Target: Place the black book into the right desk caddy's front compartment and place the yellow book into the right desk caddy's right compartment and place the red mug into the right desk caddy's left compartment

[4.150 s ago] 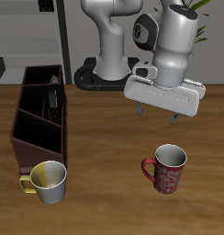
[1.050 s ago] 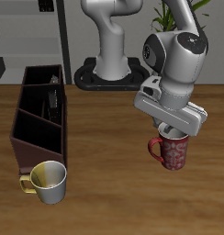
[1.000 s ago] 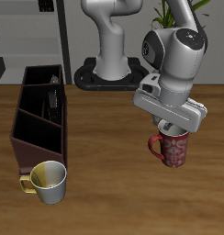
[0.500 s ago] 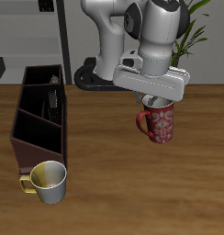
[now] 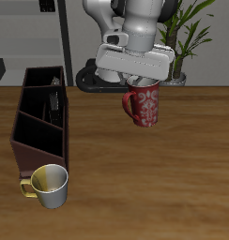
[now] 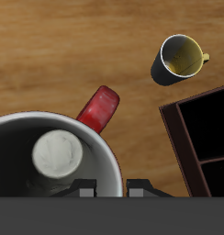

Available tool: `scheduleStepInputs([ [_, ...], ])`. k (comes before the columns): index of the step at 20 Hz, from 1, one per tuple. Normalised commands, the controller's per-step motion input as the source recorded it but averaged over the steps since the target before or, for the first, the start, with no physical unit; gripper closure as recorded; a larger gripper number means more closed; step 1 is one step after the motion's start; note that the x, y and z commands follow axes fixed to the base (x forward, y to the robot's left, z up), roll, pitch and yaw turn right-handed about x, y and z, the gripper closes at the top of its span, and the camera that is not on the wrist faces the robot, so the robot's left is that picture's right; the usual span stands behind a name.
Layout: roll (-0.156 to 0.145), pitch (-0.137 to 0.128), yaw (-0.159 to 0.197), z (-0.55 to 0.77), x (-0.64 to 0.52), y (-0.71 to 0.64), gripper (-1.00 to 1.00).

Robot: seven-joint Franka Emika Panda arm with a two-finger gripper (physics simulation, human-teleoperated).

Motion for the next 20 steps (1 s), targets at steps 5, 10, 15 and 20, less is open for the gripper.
scheduleStepInputs([
  [5,-0.016,-0.016,0.065,0.26,-0.14,-0.42,1.0],
  [10,-0.039,-0.014,0.04,0.26,-0.06,-0.61,1.0],
  [15,-0.102,-0.049,0.02,0.21,0.13,-0.66,1.0],
  [20,-0.05,-0.005,0.0,-0.03,0.19,-0.55,1.0],
])
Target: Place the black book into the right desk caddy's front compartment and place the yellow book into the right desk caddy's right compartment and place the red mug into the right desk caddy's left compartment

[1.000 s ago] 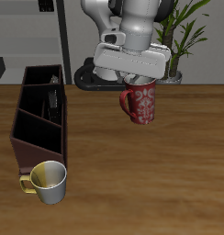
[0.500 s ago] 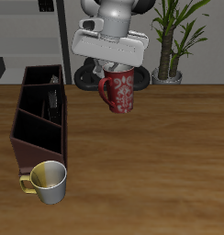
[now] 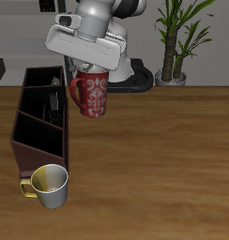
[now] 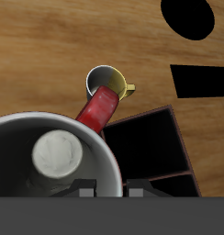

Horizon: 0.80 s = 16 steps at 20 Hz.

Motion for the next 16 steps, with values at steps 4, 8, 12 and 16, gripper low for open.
scheduleStepInputs([
  [4,-0.011,0.016,0.005,-0.19,0.13,-0.36,1.0],
  [8,0.004,0.028,0.053,-0.29,0.13,-0.26,1.0],
  [12,-0.007,0.008,0.019,-0.21,0.04,-0.3,1.0],
  [16,-0.024,0.005,-0.008,-0.12,-0.01,-0.29,1.0],
])
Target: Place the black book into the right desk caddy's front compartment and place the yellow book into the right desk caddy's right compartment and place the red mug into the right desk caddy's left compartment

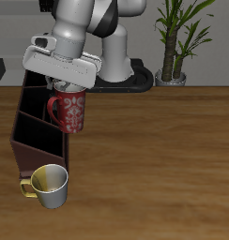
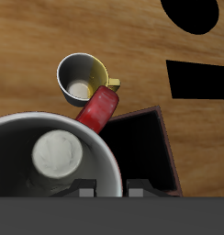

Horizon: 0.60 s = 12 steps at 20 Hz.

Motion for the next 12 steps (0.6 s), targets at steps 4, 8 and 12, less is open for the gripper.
scheduleStepInputs([
  [4,-0.018,-0.01,0.007,-0.02,-0.05,-0.31,1.0],
  [8,-0.076,-0.031,-0.038,0.09,-0.09,-0.32,1.0],
  [12,-0.038,-0.012,-0.028,0.06,-0.05,-0.18,1.0],
])
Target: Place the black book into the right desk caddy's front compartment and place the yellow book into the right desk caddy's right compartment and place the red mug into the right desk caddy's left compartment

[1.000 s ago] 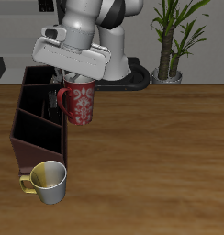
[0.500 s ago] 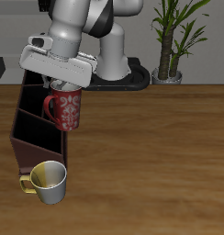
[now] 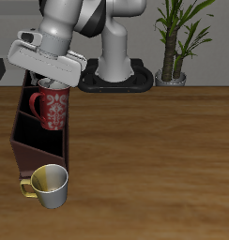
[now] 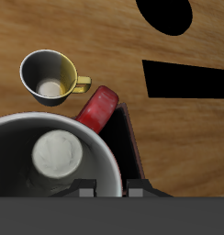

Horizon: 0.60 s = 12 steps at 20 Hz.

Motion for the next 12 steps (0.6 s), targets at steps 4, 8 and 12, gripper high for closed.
scheduleStepInputs([
  [4,-0.04,-0.009,-0.005,-0.04,0.01,-0.12,1.0],
  [8,-0.017,0.007,0.011,-0.11,0.06,-0.05,1.0],
  [12,-0.02,0.018,-0.011,-0.16,0.06,-0.04,1.0],
])
